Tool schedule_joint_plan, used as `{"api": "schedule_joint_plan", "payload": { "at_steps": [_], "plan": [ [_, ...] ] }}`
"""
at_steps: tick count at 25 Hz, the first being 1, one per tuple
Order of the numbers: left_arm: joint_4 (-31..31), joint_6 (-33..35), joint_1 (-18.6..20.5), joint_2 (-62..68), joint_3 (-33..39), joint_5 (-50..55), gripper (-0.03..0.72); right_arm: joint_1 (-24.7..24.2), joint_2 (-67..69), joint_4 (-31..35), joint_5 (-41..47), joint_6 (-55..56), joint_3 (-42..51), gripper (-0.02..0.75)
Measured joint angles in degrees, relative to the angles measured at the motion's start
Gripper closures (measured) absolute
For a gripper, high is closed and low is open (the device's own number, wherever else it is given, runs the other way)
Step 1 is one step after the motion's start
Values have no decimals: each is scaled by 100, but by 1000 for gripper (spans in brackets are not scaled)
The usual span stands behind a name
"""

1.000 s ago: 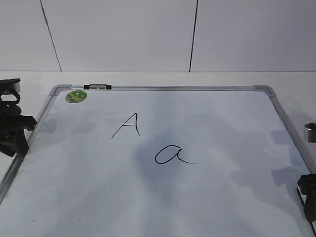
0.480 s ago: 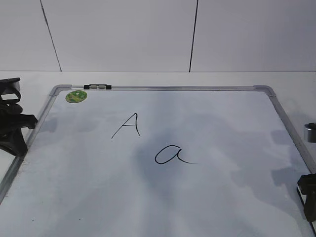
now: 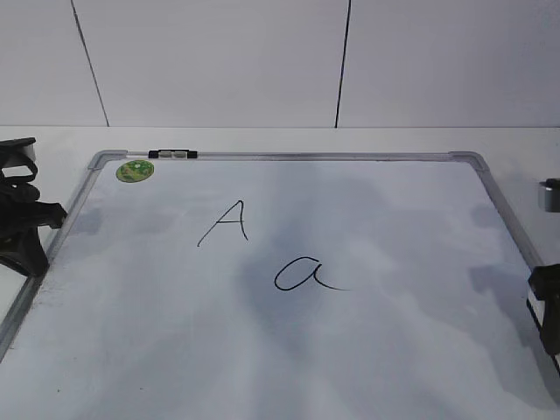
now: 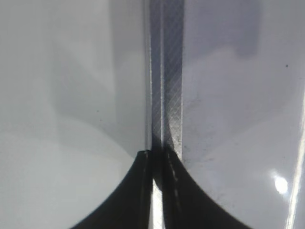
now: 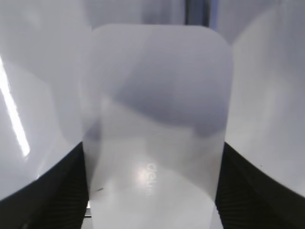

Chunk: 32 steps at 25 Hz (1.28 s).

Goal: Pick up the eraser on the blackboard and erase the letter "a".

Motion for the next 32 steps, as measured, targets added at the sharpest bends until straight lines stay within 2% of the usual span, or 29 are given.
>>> {"api": "schedule_joint_plan", "payload": {
  "at_steps": [8,15,27,32],
  "plan": [
    [0,0,0,0,0,12,672,113,-30,150,327,-61,-643,174],
    [0,0,0,0,0,12,672,806,259,194,458,-69,-1298,174],
    [-21,0,0,0,0,12,672,1975,2235,323,638,-59,-3152,174],
    [-53,0,24,0,0,12,672,2272,2922,334,760,-59,-3931,174]
  ]
}}
